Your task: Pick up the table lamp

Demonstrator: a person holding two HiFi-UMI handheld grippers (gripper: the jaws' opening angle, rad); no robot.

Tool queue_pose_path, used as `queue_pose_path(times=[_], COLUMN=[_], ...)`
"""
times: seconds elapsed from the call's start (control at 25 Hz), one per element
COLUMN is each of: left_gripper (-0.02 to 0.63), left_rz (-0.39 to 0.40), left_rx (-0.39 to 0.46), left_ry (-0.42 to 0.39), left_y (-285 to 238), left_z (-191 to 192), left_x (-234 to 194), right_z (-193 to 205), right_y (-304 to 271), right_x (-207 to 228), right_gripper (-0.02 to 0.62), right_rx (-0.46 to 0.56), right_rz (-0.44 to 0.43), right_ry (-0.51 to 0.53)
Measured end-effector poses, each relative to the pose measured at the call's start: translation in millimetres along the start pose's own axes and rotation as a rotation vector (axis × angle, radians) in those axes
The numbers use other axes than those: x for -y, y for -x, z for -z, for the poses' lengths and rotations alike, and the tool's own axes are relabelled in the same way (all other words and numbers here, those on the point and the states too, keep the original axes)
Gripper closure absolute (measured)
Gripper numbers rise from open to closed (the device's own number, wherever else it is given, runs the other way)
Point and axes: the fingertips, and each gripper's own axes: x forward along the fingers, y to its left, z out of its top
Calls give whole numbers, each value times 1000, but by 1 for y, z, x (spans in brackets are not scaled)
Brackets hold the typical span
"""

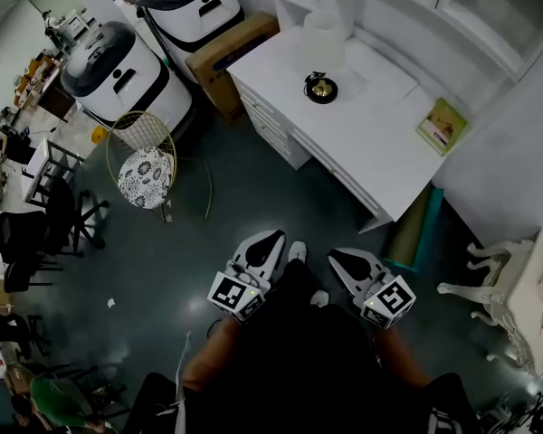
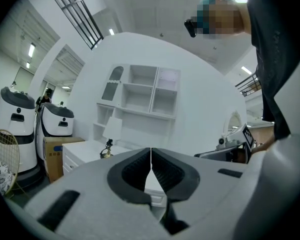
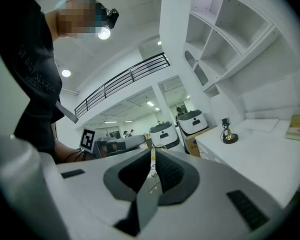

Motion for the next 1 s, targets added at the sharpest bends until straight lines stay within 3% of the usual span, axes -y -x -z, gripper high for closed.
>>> queue_pose_path(times=[0.4, 1.0], left_gripper=[586, 586], left_rz=[33, 52], left_rx=[-16, 1], left_ry=[13, 74], left_y=[-34, -65], left_z=[-7, -18], left_x=[-69, -174], right_z=[-17, -43], right_y=[-59, -156], right_x=[41, 78], right_gripper=[549, 549], right_rx=[-54, -25], right_rz=[41, 83], right_ry=[-33, -13])
